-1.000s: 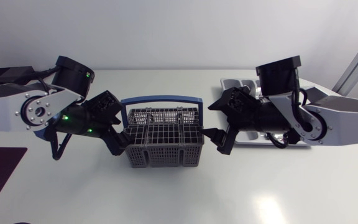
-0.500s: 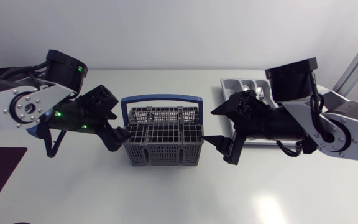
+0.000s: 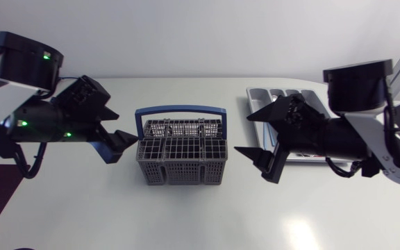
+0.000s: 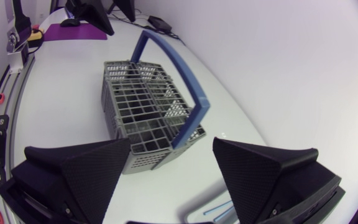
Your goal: Unload the cutlery basket into the drawer organizer.
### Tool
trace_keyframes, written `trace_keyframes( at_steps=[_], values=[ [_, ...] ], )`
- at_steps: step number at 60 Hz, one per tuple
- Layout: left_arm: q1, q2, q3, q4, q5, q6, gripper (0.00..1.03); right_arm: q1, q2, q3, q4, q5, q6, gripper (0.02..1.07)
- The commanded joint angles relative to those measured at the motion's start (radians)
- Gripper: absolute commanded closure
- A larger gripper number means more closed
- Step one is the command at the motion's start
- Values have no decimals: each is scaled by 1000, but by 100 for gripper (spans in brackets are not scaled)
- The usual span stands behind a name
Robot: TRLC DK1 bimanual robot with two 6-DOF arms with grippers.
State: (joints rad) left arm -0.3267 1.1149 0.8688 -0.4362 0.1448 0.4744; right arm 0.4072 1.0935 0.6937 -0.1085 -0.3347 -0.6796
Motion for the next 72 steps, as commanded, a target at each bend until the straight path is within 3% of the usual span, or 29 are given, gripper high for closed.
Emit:
trace_keyframes(
  at_steps=[1, 12, 25, 36, 50, 72],
  values=[
    [34, -66, -24, -3, -2, -56, 5, -51, -49, -39, 6, 13, 31, 6],
    [124, -136, -96, 93, -2, -148, 5, -157, -158, -128, 101, 66, 60, 6],
    [224, -190, -128, 94, 18, -215, 5, -209, -353, -247, 178, 140, 107, 6],
    [284, -254, -165, 93, 35, -301, 5, -321, -451, -304, 174, 120, 203, 6],
    [314, -296, -208, 94, 38, -287, 5, -458, -550, -369, 210, 86, 316, 6],
    [419, -518, -393, 300, 36, -387, 5, -521, -745, -507, 285, 112, 353, 6]
  ],
)
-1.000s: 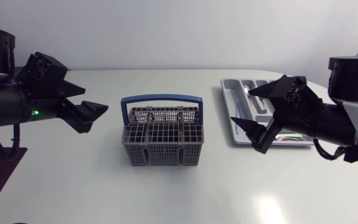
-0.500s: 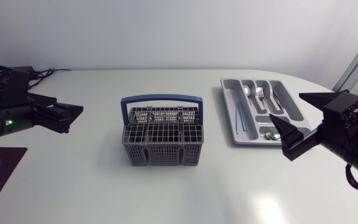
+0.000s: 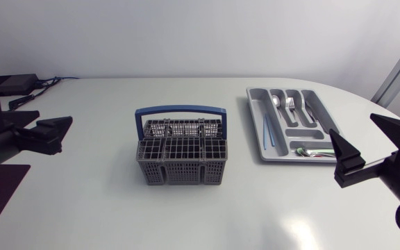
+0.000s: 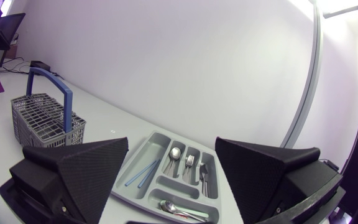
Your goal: Unload the cutlery basket into the drawer organizer.
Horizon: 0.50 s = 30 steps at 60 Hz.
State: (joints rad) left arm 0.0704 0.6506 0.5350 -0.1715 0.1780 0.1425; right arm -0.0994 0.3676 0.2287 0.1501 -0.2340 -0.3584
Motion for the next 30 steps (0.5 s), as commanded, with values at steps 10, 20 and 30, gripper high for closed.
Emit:
trace_keyframes(
  at_steps=[10, 20, 30],
  values=[
    [34, -178, -148, 103, -6, -80, 5, -42, -75, -95, 62, 23, 52, 6],
    [15, -265, -219, 116, -38, -91, 5, -16, -129, -119, 23, 62, 108, 6],
    [-3, -346, -286, 127, -67, -102, 5, 8, -179, -142, -13, 98, 161, 6]
  ],
)
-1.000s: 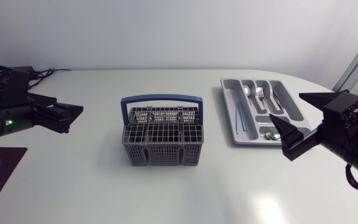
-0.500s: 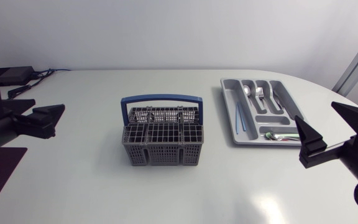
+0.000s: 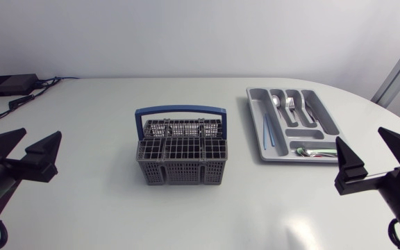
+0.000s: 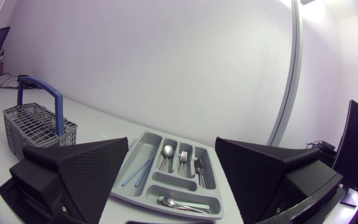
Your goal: Unload the cutlery basket into the drawer organizer.
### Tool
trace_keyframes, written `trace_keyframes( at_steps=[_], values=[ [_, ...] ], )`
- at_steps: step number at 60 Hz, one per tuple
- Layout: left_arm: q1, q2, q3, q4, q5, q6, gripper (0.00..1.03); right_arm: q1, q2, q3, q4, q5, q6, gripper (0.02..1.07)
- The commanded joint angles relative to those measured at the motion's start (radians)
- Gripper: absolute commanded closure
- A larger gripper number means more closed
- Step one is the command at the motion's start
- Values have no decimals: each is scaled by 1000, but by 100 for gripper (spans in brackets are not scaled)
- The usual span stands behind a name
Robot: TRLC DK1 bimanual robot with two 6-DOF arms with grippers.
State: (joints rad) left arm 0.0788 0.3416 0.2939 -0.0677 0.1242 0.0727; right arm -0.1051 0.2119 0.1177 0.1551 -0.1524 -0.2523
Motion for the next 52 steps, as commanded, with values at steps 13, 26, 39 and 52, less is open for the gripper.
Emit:
trace_keyframes(
  at_steps=[13, 26, 39, 52],
  values=[
    [-35, -146, -134, 39, -53, -47, 5, 47, -91, -62, -67, 65, 125, 6],
    [-60, -256, -224, 55, -93, -61, 5, 79, -159, -93, -116, 114, 197, 6],
    [-79, -342, -294, 68, -124, -73, 5, 105, -212, -118, -155, 152, 252, 6],
    [-79, -342, -294, 68, -124, -73, 5, 105, -212, -118, -155, 152, 252, 6]
  ],
)
